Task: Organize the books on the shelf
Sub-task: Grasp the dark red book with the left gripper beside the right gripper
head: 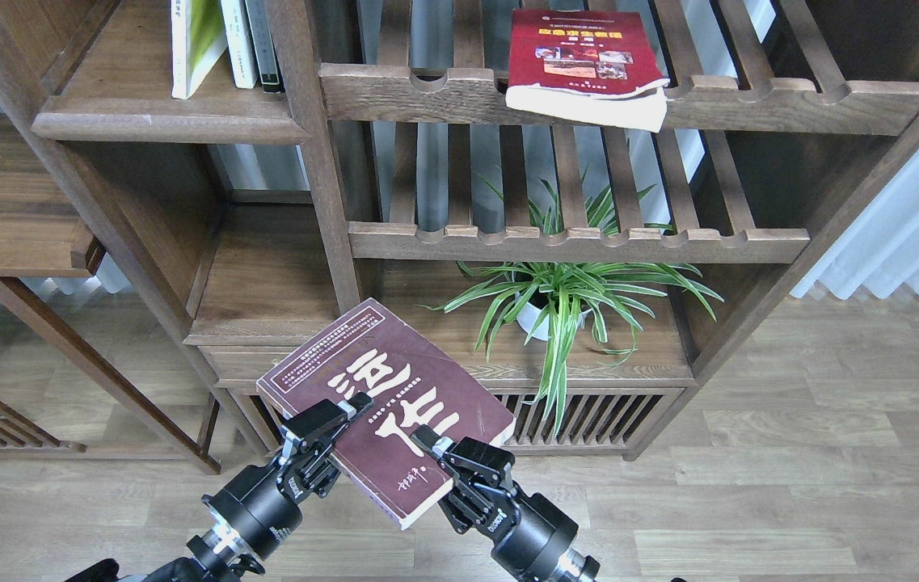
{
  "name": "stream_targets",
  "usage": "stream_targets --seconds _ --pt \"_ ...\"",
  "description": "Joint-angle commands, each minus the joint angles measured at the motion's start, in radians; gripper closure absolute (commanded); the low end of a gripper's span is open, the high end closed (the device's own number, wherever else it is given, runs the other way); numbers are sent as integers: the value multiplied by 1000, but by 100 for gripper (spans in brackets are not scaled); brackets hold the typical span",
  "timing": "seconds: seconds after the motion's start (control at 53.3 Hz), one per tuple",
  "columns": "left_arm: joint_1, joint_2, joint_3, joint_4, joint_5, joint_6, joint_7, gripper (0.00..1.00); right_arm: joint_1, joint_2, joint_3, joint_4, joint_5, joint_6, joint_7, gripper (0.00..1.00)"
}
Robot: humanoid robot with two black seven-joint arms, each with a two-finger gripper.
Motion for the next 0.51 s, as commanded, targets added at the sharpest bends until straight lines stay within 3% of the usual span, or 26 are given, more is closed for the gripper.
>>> stream_targets --seconds 0.0,0.244,0.488 --pt "2 -1 7 -1 1 0 1 91 3 1 1 0 -2 0 2 79" --pt "0 4 7 -1 1 0 1 91 6 4 14 -14 -1 0 8 44" --pt "-3 12 7 -2 1 0 2 90 13 0 25 -38 2 0 25 32"
